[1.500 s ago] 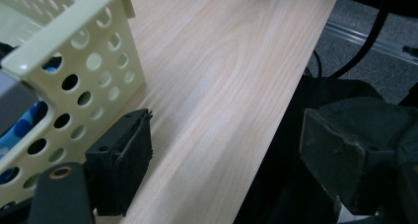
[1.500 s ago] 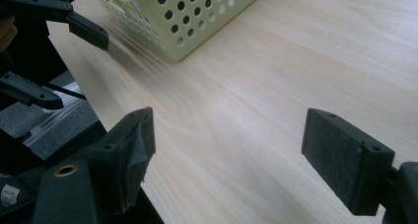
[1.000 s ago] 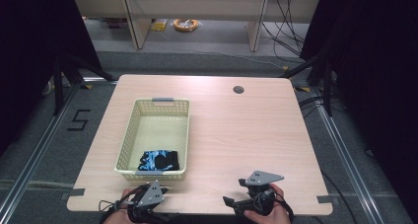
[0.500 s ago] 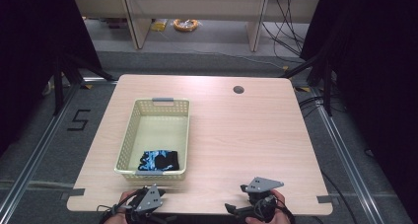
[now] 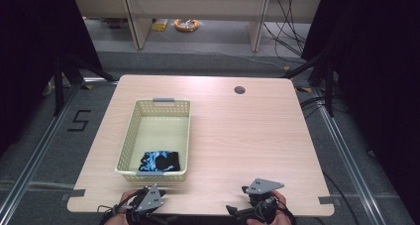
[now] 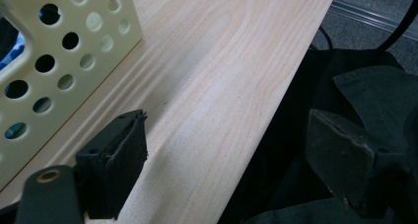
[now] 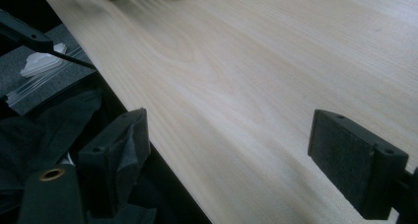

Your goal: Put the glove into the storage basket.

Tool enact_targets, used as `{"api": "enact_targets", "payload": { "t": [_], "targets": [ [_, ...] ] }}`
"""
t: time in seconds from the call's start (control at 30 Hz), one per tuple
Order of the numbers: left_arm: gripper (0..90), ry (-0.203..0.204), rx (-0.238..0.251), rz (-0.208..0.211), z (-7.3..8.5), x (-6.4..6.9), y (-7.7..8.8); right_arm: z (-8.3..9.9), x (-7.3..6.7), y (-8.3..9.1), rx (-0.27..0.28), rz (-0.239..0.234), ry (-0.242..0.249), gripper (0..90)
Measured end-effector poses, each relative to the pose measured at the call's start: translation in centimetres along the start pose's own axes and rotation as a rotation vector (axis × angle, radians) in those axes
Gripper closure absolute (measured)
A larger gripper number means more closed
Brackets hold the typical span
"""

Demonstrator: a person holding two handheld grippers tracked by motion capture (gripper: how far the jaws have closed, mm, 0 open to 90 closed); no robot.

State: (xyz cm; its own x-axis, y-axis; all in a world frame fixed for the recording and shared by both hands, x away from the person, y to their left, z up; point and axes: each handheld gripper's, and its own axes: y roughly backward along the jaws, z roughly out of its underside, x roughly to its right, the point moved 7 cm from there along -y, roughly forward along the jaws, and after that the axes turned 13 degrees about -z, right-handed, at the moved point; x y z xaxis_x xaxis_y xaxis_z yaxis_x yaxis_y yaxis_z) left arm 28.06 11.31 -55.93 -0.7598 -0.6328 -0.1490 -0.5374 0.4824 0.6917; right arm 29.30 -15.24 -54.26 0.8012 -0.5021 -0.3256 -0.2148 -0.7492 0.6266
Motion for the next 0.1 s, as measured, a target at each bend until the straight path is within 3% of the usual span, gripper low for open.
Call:
{"api": "enact_targets", "payload": {
  "t": [0.1],
  "targets": [
    [15.8, 0.009, 0.01, 0.0, -0.07, 0.01, -0.01, 0.06, -0.05, -0.02, -0.009, 0.001, -0.006, 16.9]
  ]
}}
